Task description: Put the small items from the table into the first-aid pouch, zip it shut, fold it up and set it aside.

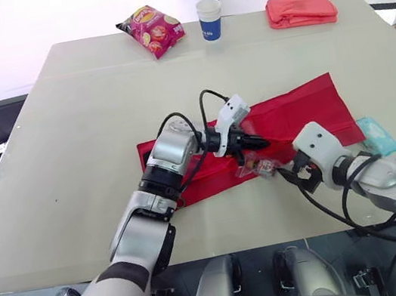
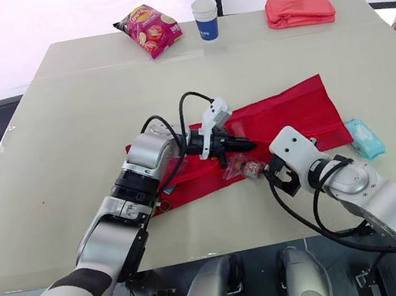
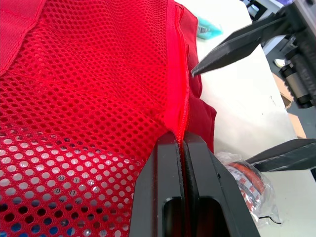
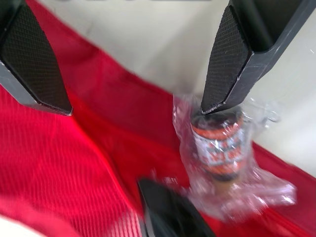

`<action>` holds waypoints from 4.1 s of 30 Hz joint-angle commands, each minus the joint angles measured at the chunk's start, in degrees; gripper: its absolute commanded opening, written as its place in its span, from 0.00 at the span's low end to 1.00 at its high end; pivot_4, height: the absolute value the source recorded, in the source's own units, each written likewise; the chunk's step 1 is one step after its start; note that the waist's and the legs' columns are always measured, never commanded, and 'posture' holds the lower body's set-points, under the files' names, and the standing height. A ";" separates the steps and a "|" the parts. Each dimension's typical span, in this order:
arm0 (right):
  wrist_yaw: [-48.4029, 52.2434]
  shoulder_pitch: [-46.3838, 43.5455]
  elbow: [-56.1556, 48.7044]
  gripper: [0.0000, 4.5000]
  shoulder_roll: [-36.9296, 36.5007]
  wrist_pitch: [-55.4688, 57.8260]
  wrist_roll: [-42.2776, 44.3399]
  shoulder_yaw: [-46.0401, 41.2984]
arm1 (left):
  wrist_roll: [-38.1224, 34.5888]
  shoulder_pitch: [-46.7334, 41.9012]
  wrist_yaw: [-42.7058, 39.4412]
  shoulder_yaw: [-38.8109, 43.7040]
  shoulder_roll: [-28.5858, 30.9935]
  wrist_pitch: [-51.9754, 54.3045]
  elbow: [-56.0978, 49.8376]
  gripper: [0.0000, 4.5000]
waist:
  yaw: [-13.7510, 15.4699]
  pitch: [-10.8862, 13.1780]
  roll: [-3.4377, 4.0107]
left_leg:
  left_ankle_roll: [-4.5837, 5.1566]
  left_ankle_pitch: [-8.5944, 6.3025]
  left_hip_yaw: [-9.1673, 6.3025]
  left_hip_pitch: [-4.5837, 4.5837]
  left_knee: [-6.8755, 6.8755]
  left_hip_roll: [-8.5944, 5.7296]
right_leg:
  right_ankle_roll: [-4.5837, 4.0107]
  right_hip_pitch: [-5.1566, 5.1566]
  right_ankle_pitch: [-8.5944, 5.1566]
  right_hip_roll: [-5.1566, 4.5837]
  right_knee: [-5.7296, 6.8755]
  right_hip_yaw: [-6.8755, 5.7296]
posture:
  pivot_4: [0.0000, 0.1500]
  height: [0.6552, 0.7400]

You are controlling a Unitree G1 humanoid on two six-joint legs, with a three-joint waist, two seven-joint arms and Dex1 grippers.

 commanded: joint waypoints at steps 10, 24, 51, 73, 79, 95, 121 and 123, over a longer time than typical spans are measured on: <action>5.24 1.27 -2.84 0.98 10.93 7.31 14.48 -10.82 | 0.03 -0.37 -0.12 1.39 -0.18 -1.66 -1.60 0.00 | -0.01 0.02 -0.04 | 0.00 0.00 -0.04 0.01 0.03 0.03 | -0.15 0.02 0.09 -0.01 0.02 -0.02 | 1.00 1.00; 6.02 -2.28 4.68 0.46 10.78 3.73 8.75 -3.57 | 0.08 0.41 0.32 1.53 0.59 -3.49 -4.31 0.00 | -0.01 0.02 -0.04 | 0.00 0.00 -0.03 0.00 0.03 0.00 | -0.21 0.01 0.12 0.00 0.03 -0.02 | 1.00 1.00; -0.34 0.02 -3.29 0.35 16.89 16.35 11.87 -9.82 | 4.64 8.58 1.82 -1.86 9.73 -7.15 -21.02 0.41 | -0.06 0.02 -0.02 | -0.02 0.00 -0.04 0.02 0.03 0.00 | -0.23 0.01 0.13 -0.03 0.03 -0.03 | 1.00 1.00; 1.38 0.77 -1.92 0.00 15.35 18.76 11.54 -7.90 | 8.68 8.81 1.67 -4.61 10.15 -12.55 -19.14 0.01 | -0.01 0.00 -0.01 | -0.01 0.00 -0.04 0.04 0.03 0.00 | -0.19 0.03 0.11 -0.01 0.02 -0.03 | 1.00 1.00; 2.53 2.83 -4.21 0.00 18.13 20.32 14.18 -17.01 | 7.06 8.53 1.36 -3.10 9.37 -11.13 -18.57 0.01 | 0.08 0.00 -0.01 | -0.01 0.00 -0.04 0.02 0.03 0.00 | -0.19 0.04 0.11 -0.02 0.02 -0.03 | 1.00 1.00; -5.63 -3.52 1.52 0.00 30.15 23.23 7.79 -22.53 | 2.98 7.65 0.95 -0.39 8.60 -5.87 -19.09 0.01 | -0.02 0.01 0.00 | -0.02 0.00 -0.02 0.02 0.02 -0.02 | -0.21 0.01 0.12 0.05 0.05 -0.02 | 1.00 1.00; -4.68 -1.98 3.72 0.19 27.79 18.48 3.42 -12.52 | 2.90 7.98 1.31 -0.59 8.89 -5.13 -19.56 0.00 | -0.08 0.01 0.01 | -0.02 0.00 -0.02 0.03 0.01 -0.02 | -0.20 0.00 0.11 0.06 0.05 -0.01 | 1.00 1.00; -5.09 -1.84 3.37 0.19 29.13 18.64 3.41 -13.74 | 2.81 8.03 1.22 -0.57 8.93 -5.09 -19.62 0.00 | -0.09 0.01 0.01 | -0.02 0.00 -0.02 0.03 0.01 -0.02 | -0.20 0.00 0.12 0.06 0.05 -0.01 | 1.00 1.00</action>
